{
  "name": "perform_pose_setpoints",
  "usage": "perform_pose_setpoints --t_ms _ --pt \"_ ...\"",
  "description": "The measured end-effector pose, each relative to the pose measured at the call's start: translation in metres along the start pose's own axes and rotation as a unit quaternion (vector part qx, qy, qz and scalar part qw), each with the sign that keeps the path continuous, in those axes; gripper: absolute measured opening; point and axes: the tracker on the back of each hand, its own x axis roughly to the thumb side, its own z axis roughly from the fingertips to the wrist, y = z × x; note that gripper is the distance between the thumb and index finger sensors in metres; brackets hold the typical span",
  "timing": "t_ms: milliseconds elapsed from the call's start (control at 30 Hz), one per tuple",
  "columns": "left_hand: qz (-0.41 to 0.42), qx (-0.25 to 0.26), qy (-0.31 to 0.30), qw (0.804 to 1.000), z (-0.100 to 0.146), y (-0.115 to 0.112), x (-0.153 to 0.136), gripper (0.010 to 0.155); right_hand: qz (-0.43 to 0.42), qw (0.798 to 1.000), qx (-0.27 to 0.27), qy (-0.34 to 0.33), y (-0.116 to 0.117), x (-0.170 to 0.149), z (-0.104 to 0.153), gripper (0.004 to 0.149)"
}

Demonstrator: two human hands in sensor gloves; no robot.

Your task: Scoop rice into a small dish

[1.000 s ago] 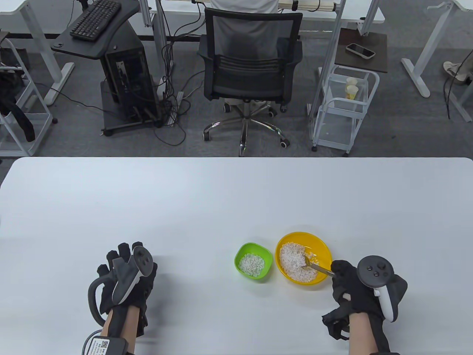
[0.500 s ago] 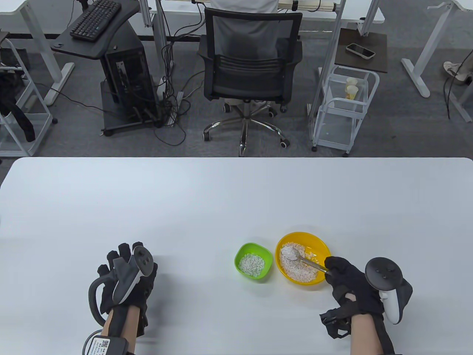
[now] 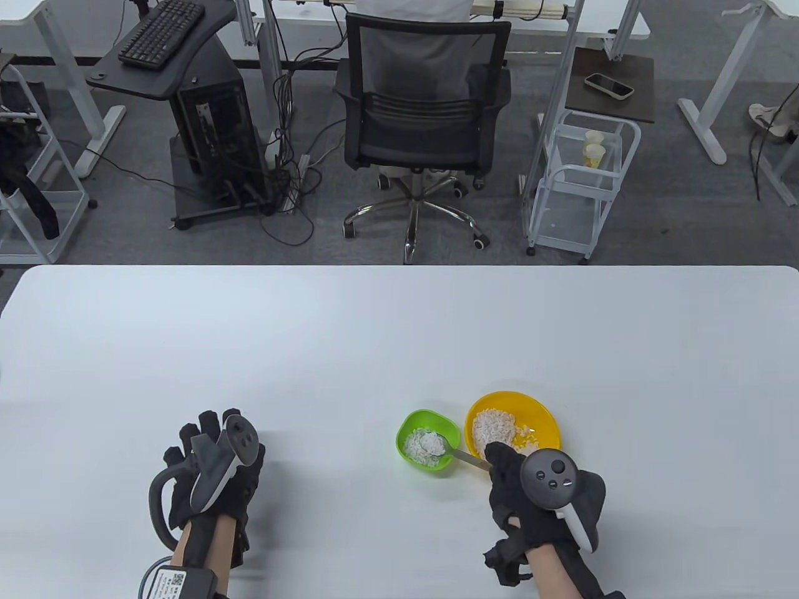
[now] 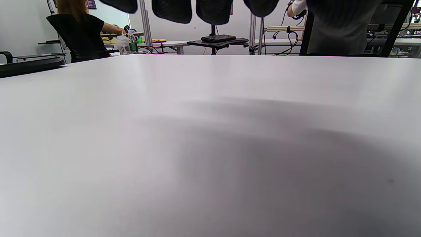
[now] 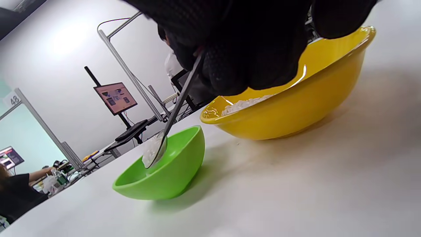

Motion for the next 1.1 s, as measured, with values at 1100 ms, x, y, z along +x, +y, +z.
perform_pose_setpoints --t_ms 1100 --pt "0.009 0.000 -0.008 1.000 0.001 0.002 0.001 0.072 -0.006 0.993 -0.097 0.072 -0.046 -0.033 -0.003 0.041"
